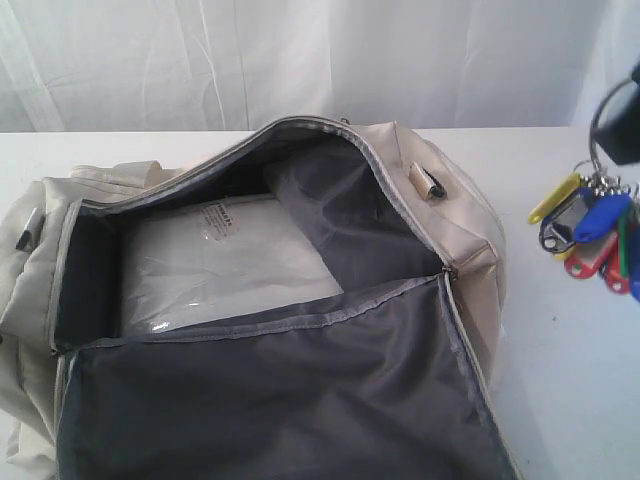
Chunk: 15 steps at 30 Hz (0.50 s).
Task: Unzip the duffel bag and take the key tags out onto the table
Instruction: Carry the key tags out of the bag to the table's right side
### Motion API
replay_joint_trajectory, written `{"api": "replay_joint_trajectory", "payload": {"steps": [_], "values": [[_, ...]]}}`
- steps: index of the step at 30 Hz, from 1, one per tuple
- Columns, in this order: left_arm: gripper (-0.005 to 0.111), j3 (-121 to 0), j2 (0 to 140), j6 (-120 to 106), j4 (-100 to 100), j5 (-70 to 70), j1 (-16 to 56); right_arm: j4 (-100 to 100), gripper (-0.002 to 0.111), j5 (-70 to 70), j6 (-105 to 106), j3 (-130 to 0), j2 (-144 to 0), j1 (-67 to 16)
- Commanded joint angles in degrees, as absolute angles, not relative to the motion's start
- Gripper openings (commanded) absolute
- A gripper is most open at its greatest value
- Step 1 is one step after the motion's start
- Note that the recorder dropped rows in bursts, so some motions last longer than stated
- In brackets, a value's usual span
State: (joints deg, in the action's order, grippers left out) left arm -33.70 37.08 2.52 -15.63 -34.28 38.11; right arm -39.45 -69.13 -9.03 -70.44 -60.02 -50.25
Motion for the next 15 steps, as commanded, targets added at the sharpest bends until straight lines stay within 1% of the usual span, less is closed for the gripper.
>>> {"api": "replay_joint_trajectory", "payload": {"steps": [1,7,10,13,15], "values": [[0.0,-33.3,36.7,2.97,-14.62,-34.58,38.47,-45.99,0.0,-69.96,-16.71,-61.51,-55.4,-50.16],[0.0,-33.3,36.7,2.97,-14.17,-34.45,38.47,-57.7,0.0,-67.37,-30.3,-49.13,-53.84,-50.16],[0.0,-33.3,36.7,2.97,-14.17,-34.45,38.47,-61.71,0.0,-63.43,-35.93,-44.51,-54.31,-50.16],[0.0,-33.3,36.7,2.97,-14.17,-34.36,38.47,-66.69,0.0,-57.44,-45.22,-38.61,-57.52,-50.16],[0.0,-33.3,36.7,2.97,-14.17,-34.36,38.47,-69.12,0.0,-57.44,-48.75,-36.72,-60.9,-49.91]]}}
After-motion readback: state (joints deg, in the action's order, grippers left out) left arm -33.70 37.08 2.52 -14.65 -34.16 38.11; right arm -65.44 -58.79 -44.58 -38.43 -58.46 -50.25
